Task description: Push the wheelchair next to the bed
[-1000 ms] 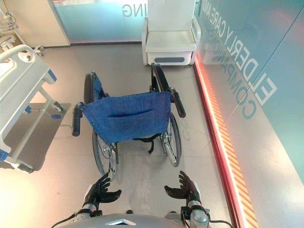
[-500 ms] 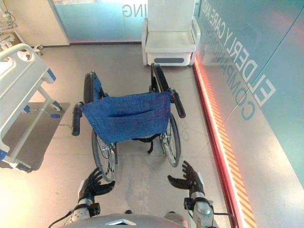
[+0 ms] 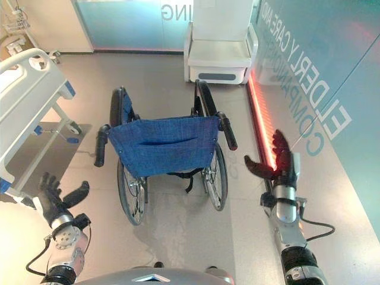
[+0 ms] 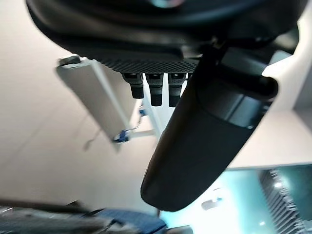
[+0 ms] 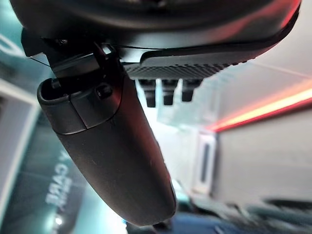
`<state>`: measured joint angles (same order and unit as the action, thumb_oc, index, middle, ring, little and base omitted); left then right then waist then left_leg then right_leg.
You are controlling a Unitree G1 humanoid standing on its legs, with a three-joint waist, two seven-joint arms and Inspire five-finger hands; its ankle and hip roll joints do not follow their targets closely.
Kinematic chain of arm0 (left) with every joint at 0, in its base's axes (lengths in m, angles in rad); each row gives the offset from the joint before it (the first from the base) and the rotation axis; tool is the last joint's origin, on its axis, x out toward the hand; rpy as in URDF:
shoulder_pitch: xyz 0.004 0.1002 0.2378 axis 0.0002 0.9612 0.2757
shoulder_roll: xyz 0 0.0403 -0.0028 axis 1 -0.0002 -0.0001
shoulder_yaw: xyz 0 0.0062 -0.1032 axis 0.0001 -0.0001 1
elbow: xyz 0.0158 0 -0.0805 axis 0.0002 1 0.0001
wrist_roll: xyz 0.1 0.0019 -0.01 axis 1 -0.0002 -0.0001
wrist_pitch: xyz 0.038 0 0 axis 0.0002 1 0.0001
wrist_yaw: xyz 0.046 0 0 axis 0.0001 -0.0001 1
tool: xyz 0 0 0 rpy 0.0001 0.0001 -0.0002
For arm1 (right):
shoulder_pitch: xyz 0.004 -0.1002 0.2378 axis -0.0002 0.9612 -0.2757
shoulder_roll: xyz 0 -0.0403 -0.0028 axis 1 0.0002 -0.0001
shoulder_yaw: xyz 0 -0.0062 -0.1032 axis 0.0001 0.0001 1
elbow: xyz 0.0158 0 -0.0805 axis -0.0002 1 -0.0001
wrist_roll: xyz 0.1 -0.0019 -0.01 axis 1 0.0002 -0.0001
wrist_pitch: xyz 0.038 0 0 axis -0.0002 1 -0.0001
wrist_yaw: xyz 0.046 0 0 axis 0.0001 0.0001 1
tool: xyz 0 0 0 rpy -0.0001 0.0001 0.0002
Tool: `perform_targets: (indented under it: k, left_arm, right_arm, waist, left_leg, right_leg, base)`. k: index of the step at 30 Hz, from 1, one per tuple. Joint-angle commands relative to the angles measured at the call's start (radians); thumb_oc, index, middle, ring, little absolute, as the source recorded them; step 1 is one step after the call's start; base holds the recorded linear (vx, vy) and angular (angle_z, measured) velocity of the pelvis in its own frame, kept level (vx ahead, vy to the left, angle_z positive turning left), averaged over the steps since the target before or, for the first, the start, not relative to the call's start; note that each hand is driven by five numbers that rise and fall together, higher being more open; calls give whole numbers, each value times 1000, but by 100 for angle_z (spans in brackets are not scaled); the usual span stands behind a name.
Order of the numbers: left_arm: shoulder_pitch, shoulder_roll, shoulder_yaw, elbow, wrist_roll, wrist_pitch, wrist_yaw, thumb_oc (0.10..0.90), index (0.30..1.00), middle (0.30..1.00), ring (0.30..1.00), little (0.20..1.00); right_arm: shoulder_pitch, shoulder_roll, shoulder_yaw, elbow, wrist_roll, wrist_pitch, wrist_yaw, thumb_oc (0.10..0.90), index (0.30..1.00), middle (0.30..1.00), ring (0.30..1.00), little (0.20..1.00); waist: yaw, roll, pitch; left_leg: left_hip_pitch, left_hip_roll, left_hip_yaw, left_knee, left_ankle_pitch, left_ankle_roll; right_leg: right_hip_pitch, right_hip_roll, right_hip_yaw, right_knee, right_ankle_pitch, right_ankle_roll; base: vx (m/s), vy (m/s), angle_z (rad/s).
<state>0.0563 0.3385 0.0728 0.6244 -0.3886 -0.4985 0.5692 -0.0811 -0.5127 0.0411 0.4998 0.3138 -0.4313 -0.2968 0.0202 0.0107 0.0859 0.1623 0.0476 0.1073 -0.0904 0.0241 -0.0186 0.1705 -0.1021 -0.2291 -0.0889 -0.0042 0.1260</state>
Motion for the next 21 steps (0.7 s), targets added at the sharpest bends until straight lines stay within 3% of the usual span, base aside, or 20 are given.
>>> perform_targets:
  k: [1, 11, 21]
  left_arm:
    - [-169, 105, 25, -62, 71, -120, 50, 800, 900, 900, 900, 900]
    - [-339, 225, -26, -168, 73, -28, 46, 800, 900, 900, 900, 900]
    - [-412, 237, -73, -292, -8, 82, -153, 800, 900, 900, 900, 900]
  right_arm:
    - [-156, -71, -40, -102, -26, -74, -88, 800, 900, 900, 900, 900]
    - [-336, -132, 2, -207, -28, -24, -178, 800, 900, 900, 900, 900]
    - [-402, -133, 89, -276, -49, 169, 16, 800, 900, 900, 900, 900]
  waist:
    - [4, -11, -17]
    - [-2, -8, -30]
    - [-2, -12, -36]
  left_leg:
    - [-5, -80, -4, 3, -77, 25]
    - [-8, -83, -8, 3, -75, 25]
    - [-10, -88, -9, 3, -72, 28]
  right_leg:
    - [-24, 48, -16, 48, -47, -59]
    - [-20, 50, -13, 40, -48, -59]
    - [-19, 54, -8, 39, -49, -59]
  base:
    - [0, 0, 0]
    - [2, 2, 1]
    - [0, 0, 0]
